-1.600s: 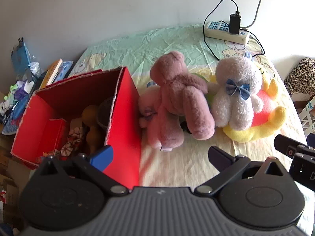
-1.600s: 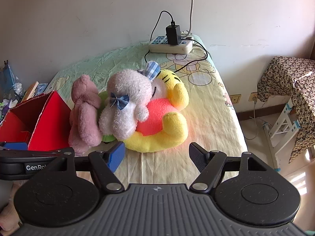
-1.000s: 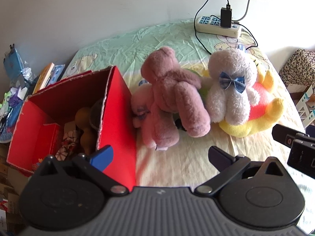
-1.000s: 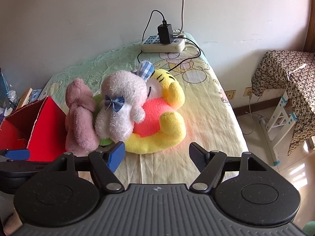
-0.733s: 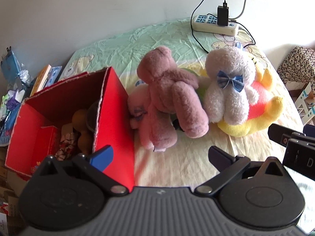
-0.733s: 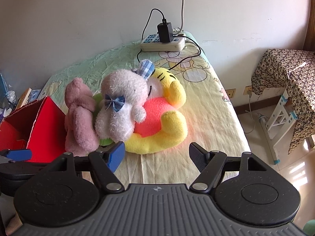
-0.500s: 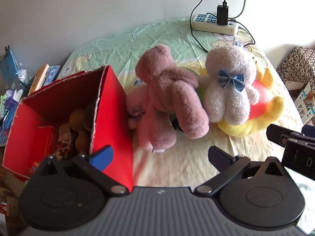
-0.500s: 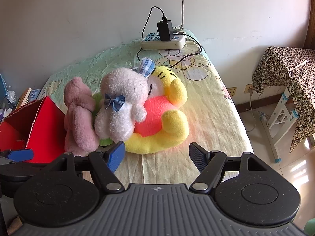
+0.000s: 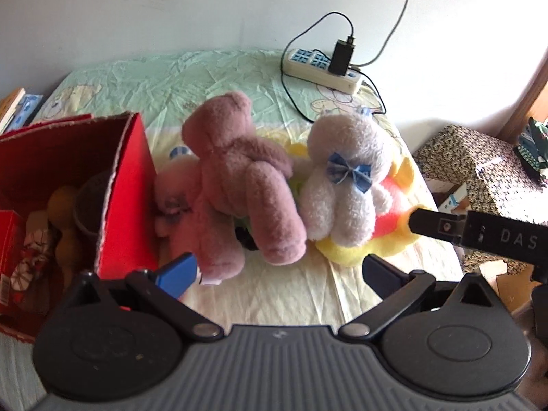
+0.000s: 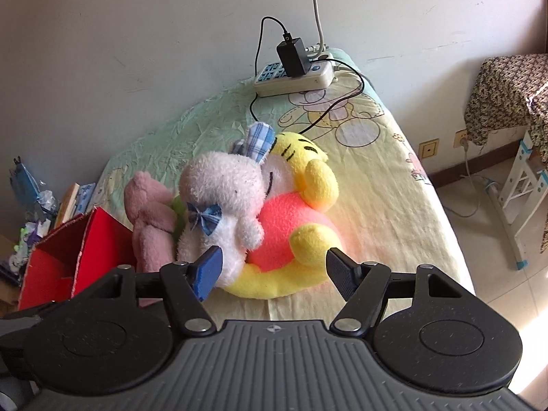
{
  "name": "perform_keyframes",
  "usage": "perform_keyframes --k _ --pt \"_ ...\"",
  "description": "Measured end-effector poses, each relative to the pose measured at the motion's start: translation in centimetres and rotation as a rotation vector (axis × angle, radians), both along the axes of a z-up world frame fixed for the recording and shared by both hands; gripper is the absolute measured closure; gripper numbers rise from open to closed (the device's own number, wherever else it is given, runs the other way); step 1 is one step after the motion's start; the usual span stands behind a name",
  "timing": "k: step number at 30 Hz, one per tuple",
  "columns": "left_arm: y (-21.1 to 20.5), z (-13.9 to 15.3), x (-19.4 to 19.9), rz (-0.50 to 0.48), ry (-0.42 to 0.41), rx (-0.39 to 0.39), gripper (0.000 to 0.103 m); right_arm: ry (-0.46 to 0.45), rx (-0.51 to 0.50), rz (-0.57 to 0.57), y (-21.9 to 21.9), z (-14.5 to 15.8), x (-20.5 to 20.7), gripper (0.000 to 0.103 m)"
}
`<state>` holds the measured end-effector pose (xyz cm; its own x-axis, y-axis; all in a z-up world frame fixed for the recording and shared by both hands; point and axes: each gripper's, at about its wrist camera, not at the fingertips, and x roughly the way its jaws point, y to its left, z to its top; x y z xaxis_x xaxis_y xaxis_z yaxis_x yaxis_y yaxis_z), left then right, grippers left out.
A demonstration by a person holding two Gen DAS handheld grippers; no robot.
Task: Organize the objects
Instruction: 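Close the right gripper on the mauve teddy bear and lift it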
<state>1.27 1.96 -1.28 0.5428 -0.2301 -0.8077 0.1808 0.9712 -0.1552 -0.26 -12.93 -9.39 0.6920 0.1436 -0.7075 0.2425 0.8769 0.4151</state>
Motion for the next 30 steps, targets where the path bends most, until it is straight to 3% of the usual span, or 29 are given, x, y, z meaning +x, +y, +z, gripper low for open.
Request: perform_keyframes --k 6,11,13,15,19,22,30 --pt "0.3 1.3 1.3 -0.052 -0.085 -0.046 0.001 -0.079 0.145 0.094 -0.4 1.2 1.9 0.035" --pt "1.2 -0.2 3.0 0.007 -0.063 -0.053 0.003 -0.114 0.322 0.244 0.5 1.8 4.7 0.035" --pt "1.2 -0.3 3.2 0.013 -0.085 -0.003 0.003 -0.108 0.335 0.298 1.3 1.9 6.2 0.035" --pt "1.0 -0.5 3.6 0.016 -0.101 0.048 0.003 -0.105 0.305 0.351 2.6 2.0 7.7 0.035" --pt "1.5 -1.6 4.8 0.006 -0.043 0.001 0.002 -0.082 0.243 0.424 4.6 1.6 10.5 0.034" --pt "1.6 -2.1 5.6 0.014 -0.056 0.028 0.001 -0.063 0.178 0.478 5.7 1.2 12.1 0.034" --pt "-0.1 -3.3 6.9 -0.021 -0.093 0.196 0.001 -0.01 -0.033 0.625 9.0 0.2 14.0 0.035"
